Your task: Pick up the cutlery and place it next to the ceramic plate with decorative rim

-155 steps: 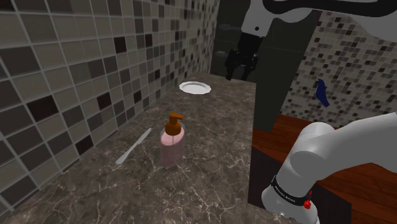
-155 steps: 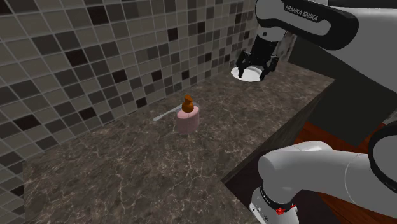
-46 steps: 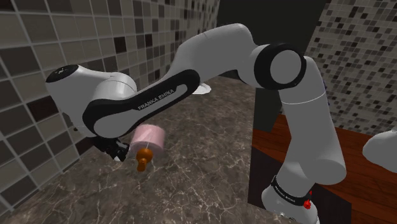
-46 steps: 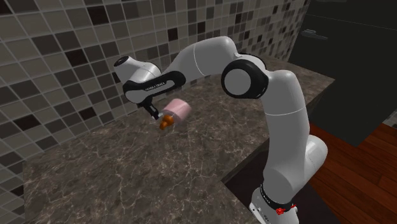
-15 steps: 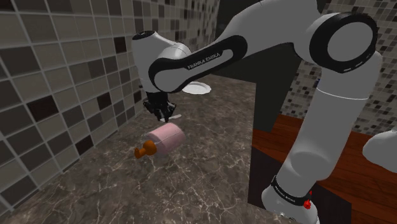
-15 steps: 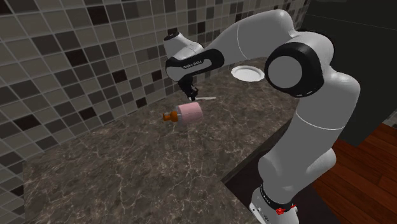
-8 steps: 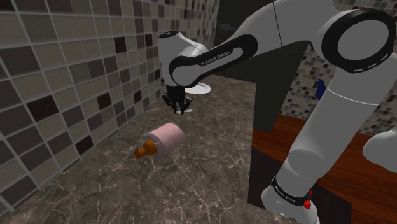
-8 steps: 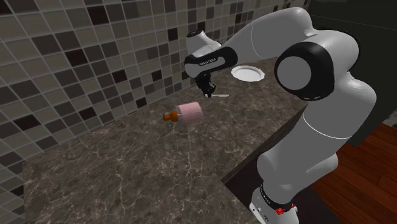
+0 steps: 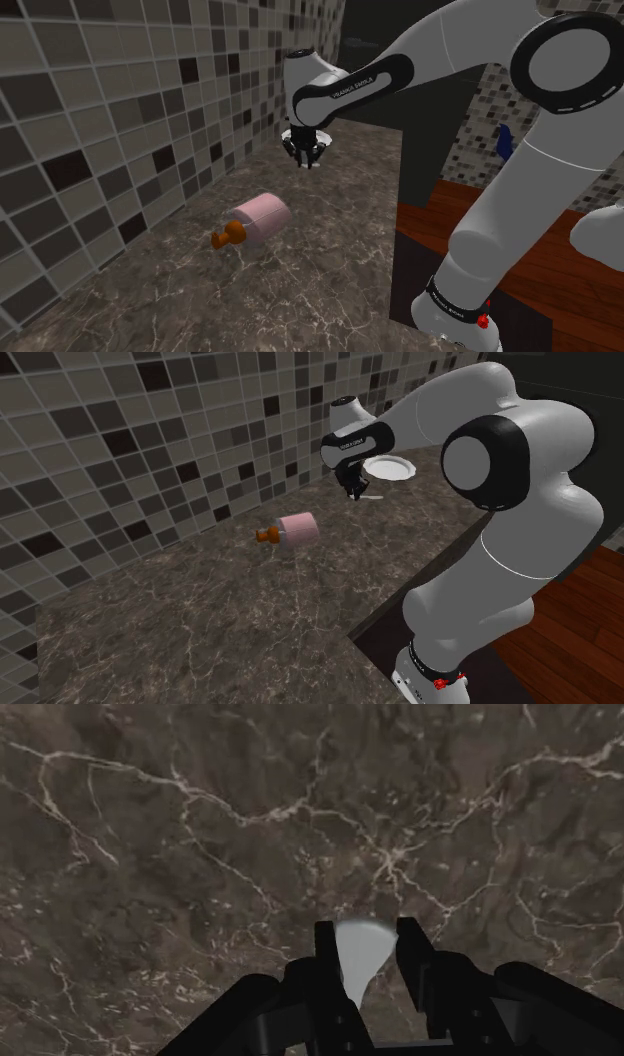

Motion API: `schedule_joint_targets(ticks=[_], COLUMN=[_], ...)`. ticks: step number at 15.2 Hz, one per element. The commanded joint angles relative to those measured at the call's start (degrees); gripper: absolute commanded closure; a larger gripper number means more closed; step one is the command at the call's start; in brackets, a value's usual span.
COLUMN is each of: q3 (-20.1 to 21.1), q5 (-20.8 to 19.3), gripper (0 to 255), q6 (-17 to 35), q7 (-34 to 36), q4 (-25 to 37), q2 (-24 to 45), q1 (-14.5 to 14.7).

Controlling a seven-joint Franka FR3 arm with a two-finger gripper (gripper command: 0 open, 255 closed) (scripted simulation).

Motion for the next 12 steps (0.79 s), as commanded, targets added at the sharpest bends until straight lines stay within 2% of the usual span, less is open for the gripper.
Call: schedule_joint_targets(ticks=[1, 12], q3=[-1.6, -10.0], q5=[0.0, -0.5], gripper=[255, 255], q6=[0.6, 4.4], q7=[-2.9, -18.0], q4=[-0.2, 1.8], q2=[-0.3, 2.2], q1=[-1.3, -8.7])
